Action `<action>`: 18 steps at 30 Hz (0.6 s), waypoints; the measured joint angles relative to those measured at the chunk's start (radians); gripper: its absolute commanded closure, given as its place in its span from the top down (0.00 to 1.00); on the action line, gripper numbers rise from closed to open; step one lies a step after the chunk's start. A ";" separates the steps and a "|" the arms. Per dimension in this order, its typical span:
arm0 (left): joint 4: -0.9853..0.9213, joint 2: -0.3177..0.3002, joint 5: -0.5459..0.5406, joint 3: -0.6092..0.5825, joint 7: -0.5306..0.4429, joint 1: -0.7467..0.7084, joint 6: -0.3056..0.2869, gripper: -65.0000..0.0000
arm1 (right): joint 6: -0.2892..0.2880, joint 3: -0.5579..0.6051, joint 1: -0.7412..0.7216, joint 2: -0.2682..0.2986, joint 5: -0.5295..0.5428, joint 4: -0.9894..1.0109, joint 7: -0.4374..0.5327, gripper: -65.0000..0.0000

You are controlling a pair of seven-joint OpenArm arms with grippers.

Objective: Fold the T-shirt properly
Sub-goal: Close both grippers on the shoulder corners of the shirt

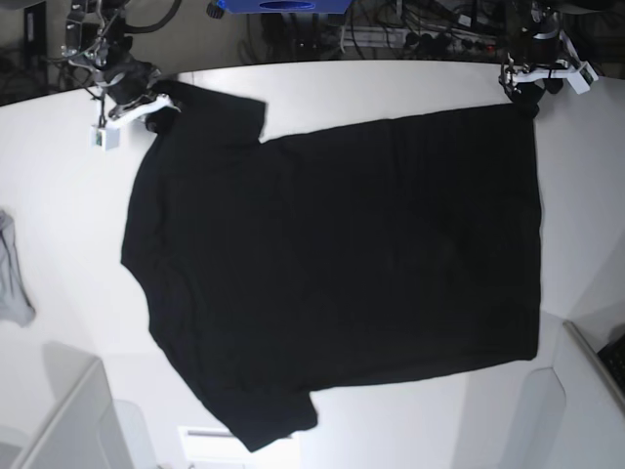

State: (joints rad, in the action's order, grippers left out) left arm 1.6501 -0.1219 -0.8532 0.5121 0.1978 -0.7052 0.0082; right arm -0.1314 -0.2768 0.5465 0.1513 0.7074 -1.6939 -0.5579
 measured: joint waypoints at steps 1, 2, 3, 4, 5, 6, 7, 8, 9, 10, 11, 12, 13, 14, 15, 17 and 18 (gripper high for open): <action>0.000 -0.001 0.001 0.010 0.026 0.013 -0.001 0.70 | 0.000 0.000 0.000 0.000 0.000 0.000 0.000 0.00; 0.001 -0.005 0.002 0.017 0.044 0.024 -0.001 0.70 | 0.000 0.000 0.000 0.000 0.000 0.000 -0.001 0.00; 0.001 -0.010 0.003 0.018 0.058 0.034 0.000 0.70 | 0.000 0.000 0.000 0.000 -0.001 0.000 -0.001 0.00; 0.001 -0.015 0.003 0.018 0.068 0.042 0.000 0.70 | 0.000 0.000 0.000 0.000 0.000 0.000 -0.001 0.00; 0.001 -0.017 0.003 0.017 0.076 0.048 0.000 0.70 | 0.000 0.000 0.000 0.000 0.000 0.000 -0.001 0.00; 0.001 -0.016 0.003 0.013 0.076 0.052 0.000 0.70 | 0.000 0.000 0.000 0.000 0.000 0.000 -0.001 0.00; 0.001 -0.012 0.003 0.011 0.074 0.055 -0.001 0.70 | 0.000 0.000 0.000 0.000 0.000 0.000 -0.001 0.00; 0.001 -0.011 0.003 0.010 0.075 0.058 -0.002 0.70 | 0.000 0.000 0.000 0.000 0.000 0.000 -0.001 0.00; 0.001 -0.013 0.003 0.010 0.077 0.060 -0.014 0.70 | 0.000 0.000 0.000 0.000 0.000 0.000 -0.001 0.00; 0.001 -0.013 0.004 0.010 0.080 0.060 -0.031 0.70 | 0.000 0.000 0.000 0.000 0.000 0.000 -0.001 0.00; 0.000 -0.012 0.003 0.011 0.084 0.060 -0.055 0.70 | 0.000 0.000 0.000 0.000 0.000 0.000 -0.001 0.00; 0.000 -0.012 0.004 0.011 0.100 0.060 -0.077 0.70 | 0.000 0.000 0.000 0.000 0.000 0.000 -0.003 0.00; 0.000 -0.012 0.003 0.010 0.111 0.062 -0.092 0.69 | 0.000 0.000 -0.003 0.000 0.000 0.000 -0.005 0.00; 0.000 -0.010 0.003 0.010 0.122 0.070 -0.096 0.67 | 0.000 0.000 -0.003 0.000 0.000 0.000 -0.005 0.00; 0.000 -0.010 0.004 0.010 0.134 0.078 -0.095 0.62 | 0.000 0.000 -0.005 0.000 0.000 0.000 -0.005 0.00; -0.001 -0.011 0.007 0.010 0.158 0.091 -0.095 0.50 | 0.000 0.000 -0.005 0.000 0.000 0.000 -0.005 0.00; -0.002 -0.012 0.006 0.010 0.172 0.093 -0.095 0.43 | 0.000 0.000 -0.005 0.000 0.000 0.000 -0.005 0.00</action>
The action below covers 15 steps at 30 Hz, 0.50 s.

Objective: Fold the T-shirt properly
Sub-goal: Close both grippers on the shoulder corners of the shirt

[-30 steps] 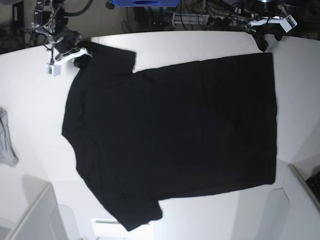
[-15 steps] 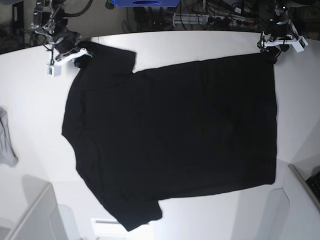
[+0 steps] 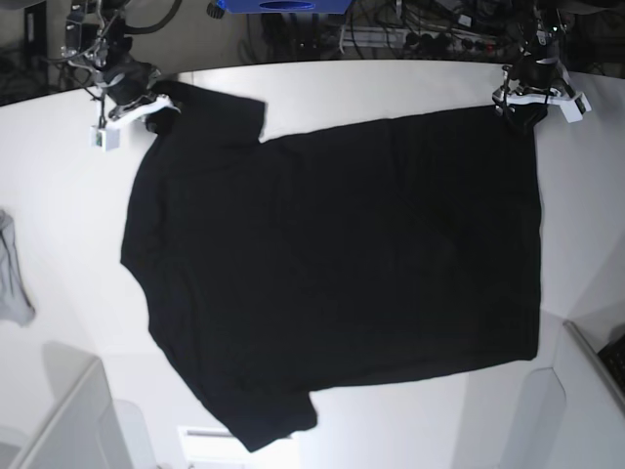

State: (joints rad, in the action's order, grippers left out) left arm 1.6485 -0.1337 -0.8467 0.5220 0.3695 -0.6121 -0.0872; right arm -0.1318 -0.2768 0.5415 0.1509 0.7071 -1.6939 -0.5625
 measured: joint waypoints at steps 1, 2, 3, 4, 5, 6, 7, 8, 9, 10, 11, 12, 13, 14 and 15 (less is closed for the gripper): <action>-0.002 0.000 0.000 0.000 0.005 0.000 0.000 0.36 | 0.000 0.000 0.000 0.000 0.000 0.000 0.000 0.00; -0.003 0.001 0.001 0.000 0.009 0.000 0.000 0.30 | 0.000 0.000 0.000 0.000 0.000 0.000 0.000 0.00; -0.004 0.001 0.001 0.000 0.011 0.000 0.000 0.26 | 0.000 0.000 -0.001 0.000 0.000 0.000 0.001 0.00; -0.005 0.003 0.000 0.000 0.014 -0.001 0.000 0.21 | 0.000 0.000 0.000 0.000 0.000 0.000 0.001 0.00; -0.006 0.003 0.000 0.000 0.015 -0.001 0.001 0.16 | 0.000 0.000 0.000 0.000 0.000 0.000 0.001 0.00; -0.006 0.003 0.000 0.000 0.016 -0.001 0.001 0.11 | 0.000 0.000 0.000 0.000 0.000 0.000 0.000 0.00; -0.006 0.003 0.000 0.000 0.016 0.000 0.001 0.04 | 0.000 0.000 0.000 0.000 0.000 0.000 0.000 0.00; -0.006 0.003 0.001 0.000 0.016 -0.001 0.001 0.00 | 0.000 0.000 0.000 0.000 0.000 0.000 0.000 0.00; -0.006 0.003 0.000 0.000 0.016 0.000 0.001 0.00 | 0.000 0.000 0.000 0.000 0.000 0.000 0.001 0.00; -0.006 0.003 0.000 0.000 0.016 0.000 0.001 0.00 | 0.000 0.000 0.000 0.000 0.000 0.000 0.001 0.00; -0.006 0.002 0.000 0.000 0.016 -0.001 0.001 0.00 | 0.000 0.000 0.000 0.000 0.000 -0.003 0.001 0.00; -0.006 0.000 0.000 0.000 0.017 -0.003 0.001 0.00 | 0.000 0.000 0.000 0.000 -0.001 -0.006 0.000 0.00; -0.006 -0.002 0.000 0.000 0.017 -0.003 0.001 0.00 | 0.000 0.000 0.000 0.000 -0.001 -0.007 0.000 0.00; -0.005 -0.003 0.000 0.000 0.017 -0.006 0.001 0.00 | 0.000 0.000 0.001 0.000 -0.004 -0.012 -0.004 0.00; -0.003 -0.003 0.000 0.000 0.016 -0.008 0.001 0.00 | 0.000 0.000 0.003 0.000 -0.010 -0.019 -0.011 0.00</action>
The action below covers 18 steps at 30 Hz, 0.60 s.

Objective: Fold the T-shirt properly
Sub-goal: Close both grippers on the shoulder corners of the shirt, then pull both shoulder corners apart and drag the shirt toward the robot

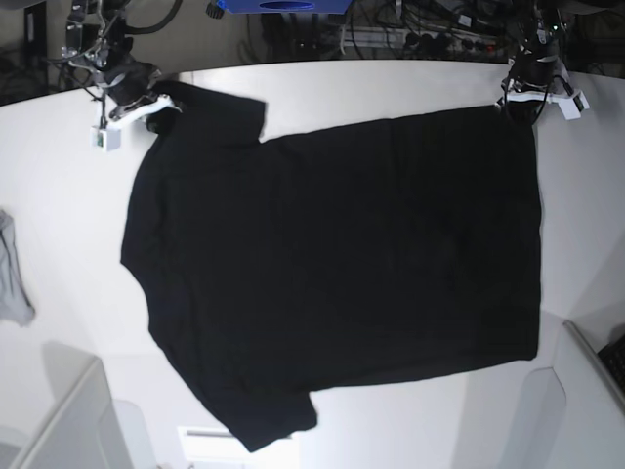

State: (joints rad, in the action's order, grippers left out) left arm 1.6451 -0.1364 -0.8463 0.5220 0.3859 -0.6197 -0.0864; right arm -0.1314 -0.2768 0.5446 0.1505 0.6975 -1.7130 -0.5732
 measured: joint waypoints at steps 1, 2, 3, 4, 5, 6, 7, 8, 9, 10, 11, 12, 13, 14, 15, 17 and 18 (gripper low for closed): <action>0.000 0.000 0.000 0.000 0.002 -0.002 0.000 0.00 | 0.000 0.000 0.003 0.000 0.000 -0.003 -0.005 0.00; 0.000 0.000 0.000 0.000 0.002 -0.002 0.000 0.00 | 0.004 0.000 0.005 0.000 -0.003 -0.011 -0.011 0.00; 0.000 -0.005 0.000 0.000 0.002 -0.005 0.000 0.00 | 0.006 0.000 0.009 0.000 -0.008 -0.020 -0.019 0.00; 0.004 -0.014 0.000 -0.001 0.002 -0.016 -0.003 0.00 | 0.008 0.000 0.018 0.000 -0.010 -0.029 -0.020 0.00; 0.010 -0.023 0.000 0.000 0.002 -0.027 -0.011 0.00 | 0.013 0.000 0.029 -0.001 -0.014 -0.042 -0.026 0.00; 0.019 -0.028 0.000 0.001 0.001 -0.035 -0.020 0.00 | 0.015 0.000 0.035 -0.001 -0.018 -0.053 -0.035 0.00; 0.031 -0.029 0.001 0.006 0.003 -0.040 -0.028 0.00 | 0.016 0.000 0.039 -0.002 -0.020 -0.063 -0.037 0.00; 0.046 -0.030 0.002 0.008 0.000 -0.049 -0.050 0.00 | 0.017 0.000 0.045 -0.003 -0.020 -0.075 -0.036 0.00; 0.061 -0.030 0.001 0.009 -0.001 -0.058 -0.073 0.00 | 0.017 0.000 0.050 -0.003 -0.017 -0.086 -0.037 0.00; 0.075 -0.029 0.001 0.009 0.000 -0.066 -0.087 0.00 | 0.017 -0.002 0.056 -0.002 -0.017 -0.094 -0.035 0.00; 0.085 -0.027 0.002 0.009 0.000 -0.069 -0.098 0.00 | 0.017 -0.014 0.064 -0.003 -0.016 -0.101 -0.037 0.00; 0.095 -0.026 0.010 0.009 0.003 -0.074 -0.099 0.00 | 0.016 -0.027 0.075 -0.003 -0.017 -0.114 -0.037 0.00; 0.107 -0.027 0.041 0.009 0.004 -0.080 -0.103 0.00 | 0.016 -0.042 0.087 -0.003 -0.018 -0.126 -0.035 0.00; 0.124 -0.027 0.082 0.009 0.005 -0.086 -0.103 0.00 | 0.017 -0.051 0.100 -0.002 -0.018 -0.138 -0.031 0.00; 0.135 -0.027 0.113 0.010 0.003 -0.091 -0.102 0.00 | 0.017 -0.056 0.111 -0.002 -0.017 -0.150 -0.031 0.00; 0.151 -0.021 0.174 0.011 0.003 -0.092 -0.105 0.00 | 0.017 -0.067 0.131 -0.002 -0.018 -0.169 -0.037 0.00; 0.159 -0.018 0.197 0.011 0.004 -0.093 -0.105 0.00 | 0.017 -0.069 0.141 -0.003 -0.018 -0.177 -0.035 0.00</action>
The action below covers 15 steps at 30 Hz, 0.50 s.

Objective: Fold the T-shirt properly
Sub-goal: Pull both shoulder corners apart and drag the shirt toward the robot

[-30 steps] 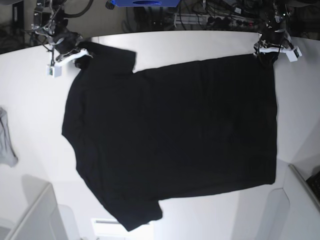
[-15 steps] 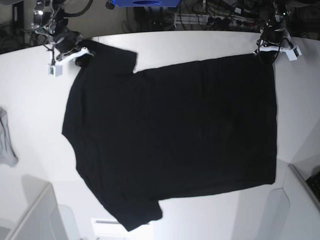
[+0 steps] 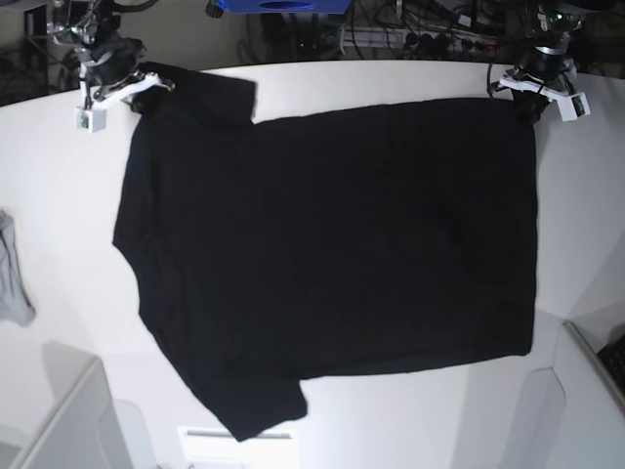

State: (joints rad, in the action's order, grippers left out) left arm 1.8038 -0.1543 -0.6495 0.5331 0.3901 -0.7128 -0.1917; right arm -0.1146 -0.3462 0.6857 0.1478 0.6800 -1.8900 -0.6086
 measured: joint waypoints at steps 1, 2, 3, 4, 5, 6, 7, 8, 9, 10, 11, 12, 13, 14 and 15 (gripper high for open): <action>0.002 -0.001 0.003 0.000 0.000 -0.003 0.000 0.00 | 0.000 -0.001 0.009 0.000 0.001 -0.004 0.002 0.00; 0.005 -0.002 0.006 0.000 -0.003 -0.010 0.000 0.00 | 0.000 -0.001 0.016 0.000 -0.001 -0.010 0.001 0.00; 0.012 -0.001 0.007 0.000 -0.004 -0.019 0.000 0.00 | 0.000 -0.001 0.026 0.001 0.000 -0.016 0.000 0.00; 0.021 -0.001 0.010 0.000 -0.002 -0.031 0.000 0.00 | 0.000 -0.001 0.035 0.000 -0.001 -0.027 0.002 0.00; 0.032 -0.001 0.015 0.000 0.000 -0.037 0.000 0.00 | 0.000 0.002 0.044 0.000 0.000 -0.037 0.003 0.00; 0.042 -0.002 0.014 0.000 -0.002 -0.048 0.000 0.00 | 0.000 0.005 0.058 0.000 0.000 -0.048 0.003 0.00; 0.055 -0.002 0.015 0.000 -0.003 -0.058 0.000 0.00 | 0.000 0.008 0.071 -0.002 0.000 -0.060 0.002 0.00; 0.064 -0.001 0.014 0.000 -0.004 -0.068 0.000 0.00 | 0.000 0.008 0.085 -0.003 0.000 -0.071 0.001 0.00; 0.068 -0.001 0.013 0.000 -0.004 -0.072 -0.003 0.00 | 0.000 0.008 0.097 -0.003 -0.001 -0.082 0.000 0.00; 0.068 -0.002 0.014 0.000 -0.004 -0.074 -0.003 0.00 | 0.000 0.008 0.107 -0.002 0.000 -0.092 -0.001 0.00; 0.068 -0.002 0.013 0.000 -0.004 -0.079 -0.003 0.00 | 0.000 0.008 0.113 -0.002 0.000 -0.097 0.000 0.00; 0.069 -0.002 0.013 0.000 -0.005 -0.088 -0.004 0.00 | 0.000 0.008 0.117 -0.003 0.001 -0.098 0.001 0.00; 0.071 -0.002 0.013 0.000 -0.005 -0.097 -0.004 0.00 | 0.000 0.008 0.122 -0.003 0.002 -0.098 0.002 0.00; 0.071 -0.002 0.013 0.000 -0.004 -0.107 -0.005 0.00 | 0.000 0.008 0.124 -0.003 0.001 -0.098 0.002 0.00; 0.073 -0.002 0.015 0.000 -0.004 -0.113 -0.024 0.00 | 0.000 0.008 0.124 -0.002 0.000 -0.098 0.002 0.00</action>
State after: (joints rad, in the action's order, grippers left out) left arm 1.8767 -0.1558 -0.6346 0.5335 0.3862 -0.8253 -0.2153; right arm -0.1146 -0.3386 0.8101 0.1455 0.6804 -1.9877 -0.6067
